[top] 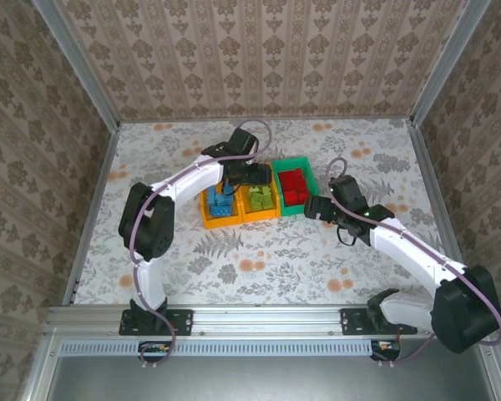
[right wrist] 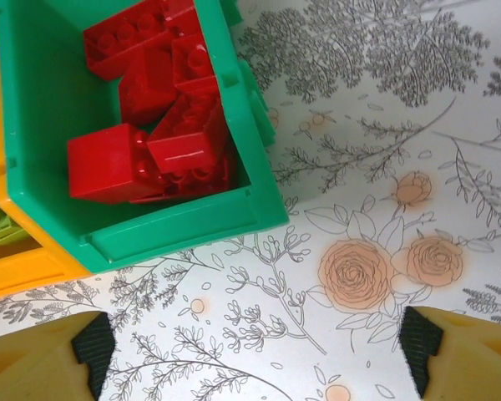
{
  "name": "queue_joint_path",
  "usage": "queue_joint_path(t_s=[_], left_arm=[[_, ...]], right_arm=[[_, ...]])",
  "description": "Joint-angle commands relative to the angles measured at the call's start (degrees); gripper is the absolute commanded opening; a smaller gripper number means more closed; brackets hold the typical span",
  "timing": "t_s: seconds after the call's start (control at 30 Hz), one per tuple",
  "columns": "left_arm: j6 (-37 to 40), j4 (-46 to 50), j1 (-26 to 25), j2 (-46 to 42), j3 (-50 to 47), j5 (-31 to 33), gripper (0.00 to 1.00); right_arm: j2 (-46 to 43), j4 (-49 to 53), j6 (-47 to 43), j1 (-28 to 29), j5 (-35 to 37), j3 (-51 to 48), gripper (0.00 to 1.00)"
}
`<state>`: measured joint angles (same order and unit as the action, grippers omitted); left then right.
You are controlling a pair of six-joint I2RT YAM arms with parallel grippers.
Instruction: Sort the legos into containers by color
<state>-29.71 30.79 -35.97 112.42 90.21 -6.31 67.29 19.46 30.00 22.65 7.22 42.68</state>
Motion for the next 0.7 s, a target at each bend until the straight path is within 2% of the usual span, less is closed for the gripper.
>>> queue_joint_path(t_s=[0.0,0.17,0.27,0.33,0.53,0.67], left_arm=[[0.74,1.34,0.30,-2.28,0.04,0.89,0.99],[2.34,-0.21,0.02,-4.79,-2.24,2.74,1.00],[4.25,-3.44,-0.06,-7.95,-6.00,4.30,1.00],[5.89,-5.19,-0.06,-10.42,-8.63,5.63,1.00],[13.06,-9.38,-0.15,-17.85,-15.64,9.03,1.00],[17.72,-12.55,-0.83,-23.72,-20.99,13.53,1.00]], right_arm=[[-3.63,-2.70,-5.70,-0.38,5.53,-1.38,0.99],[-7.60,-8.09,-14.12,-0.65,12.81,-3.30,1.00],[-9.85,-16.54,-20.52,-1.23,20.31,-6.97,1.00],[-10.41,-23.55,-23.76,-2.89,22.56,-10.28,1.00],[-8.50,-34.98,-26.69,-12.21,14.53,-15.24,1.00],[-6.79,-44.85,-26.46,-16.98,12.96,-21.02,1.00]])
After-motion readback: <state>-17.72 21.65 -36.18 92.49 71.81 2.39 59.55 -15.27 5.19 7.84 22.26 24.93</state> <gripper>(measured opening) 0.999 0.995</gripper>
